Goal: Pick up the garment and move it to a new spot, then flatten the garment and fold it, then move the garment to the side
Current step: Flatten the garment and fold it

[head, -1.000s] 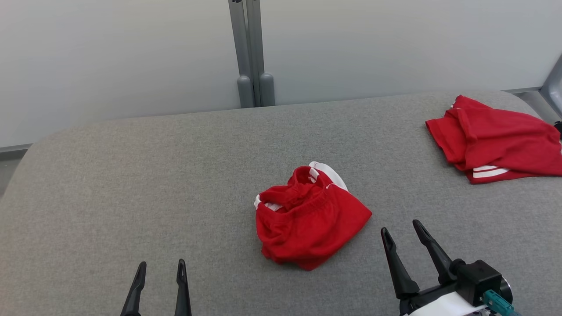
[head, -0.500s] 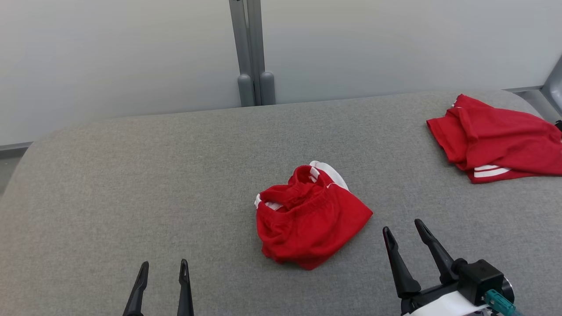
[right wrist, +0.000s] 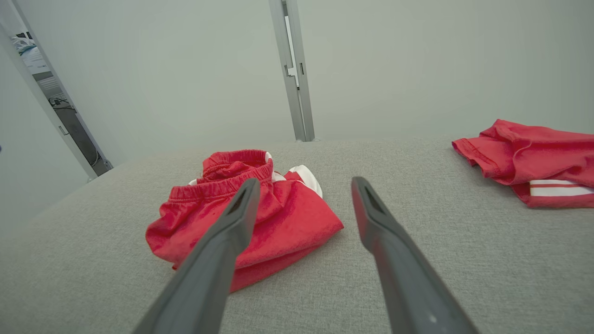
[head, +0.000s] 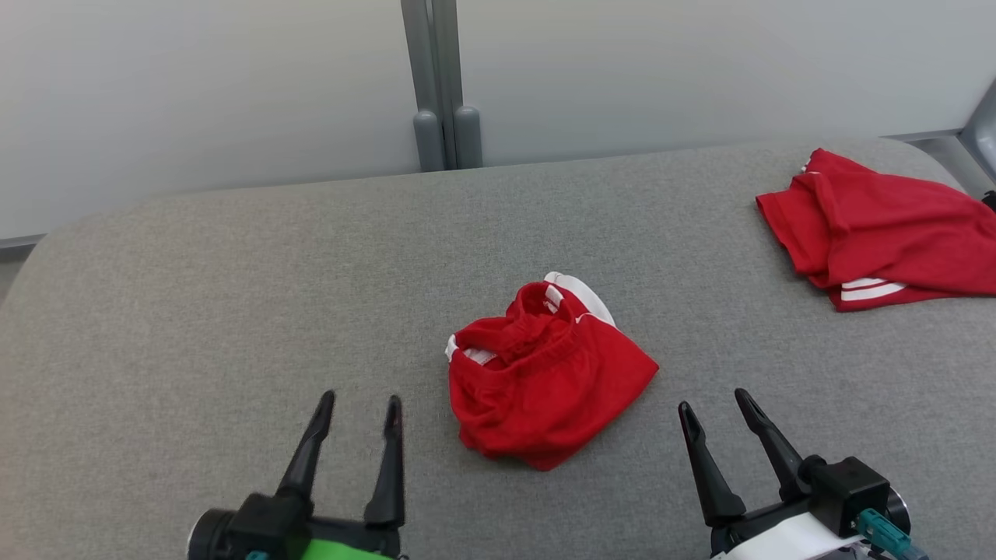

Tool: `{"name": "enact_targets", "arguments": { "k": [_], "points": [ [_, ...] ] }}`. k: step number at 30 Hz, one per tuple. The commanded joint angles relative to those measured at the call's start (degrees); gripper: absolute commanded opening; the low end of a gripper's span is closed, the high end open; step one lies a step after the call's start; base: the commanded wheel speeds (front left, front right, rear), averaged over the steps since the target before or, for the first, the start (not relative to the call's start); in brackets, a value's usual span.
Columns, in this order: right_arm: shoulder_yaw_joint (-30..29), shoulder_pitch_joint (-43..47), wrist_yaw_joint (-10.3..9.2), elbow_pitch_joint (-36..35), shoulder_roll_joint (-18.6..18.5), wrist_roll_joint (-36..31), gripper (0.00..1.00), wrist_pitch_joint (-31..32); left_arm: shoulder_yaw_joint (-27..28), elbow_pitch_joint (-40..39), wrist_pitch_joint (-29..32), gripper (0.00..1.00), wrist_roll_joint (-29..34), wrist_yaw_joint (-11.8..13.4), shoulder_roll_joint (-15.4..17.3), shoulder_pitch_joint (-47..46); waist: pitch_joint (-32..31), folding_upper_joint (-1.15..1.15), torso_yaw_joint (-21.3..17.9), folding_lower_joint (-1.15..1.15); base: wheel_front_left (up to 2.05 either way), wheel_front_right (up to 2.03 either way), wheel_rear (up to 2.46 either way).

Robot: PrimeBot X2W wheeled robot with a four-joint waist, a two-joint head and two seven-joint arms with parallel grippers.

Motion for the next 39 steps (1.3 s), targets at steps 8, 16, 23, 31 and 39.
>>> {"name": "enact_targets", "arguments": {
  "k": [8,16,23,31,39],
  "points": [
    [-0.24,-3.48,-0.09,-0.61,-0.26,-0.09,1.0,-0.01,-12.82,6.04,6.45,1.0,-4.17,-1.74,0.07,-15.7,6.71,0.0,-2.76,0.0,0.0,0.0,0.0],
    [-0.11,-6.63,-0.09,-0.82,-0.08,-0.39,1.0,0.0,-23.79,7.88,18.34,1.0,-12.71,-0.17,0.11,-29.29,12.34,0.0,-4.77,0.0,0.0,0.0,0.0],
    [-0.26,-8.7,-0.09,-1.13,-0.43,-0.55,1.0,0.0,-28.84,13.43,21.46,1.0,-19.64,2.8,0.14,-38.07,15.27,0.0,-6.26,0.0,0.0,0.0,0.0],
    [-0.98,-9.8,-0.09,-1.62,-0.59,-0.86,1.0,-0.01,-28.82,23.32,22.58,1.0,-19.43,6.04,0.14,-44.4,17.05,0.0,-6.58,0.0,0.0,0.0,0.0],
    [-0.45,-10.43,-0.09,-1.29,-0.22,-0.85,1.0,0.0,-28.52,30.16,25.04,1.0,-18.56,7.18,1.27,-48.07,17.44,0.0,-6.69,0.0,0.0,0.0,0.0]
  ]
}}
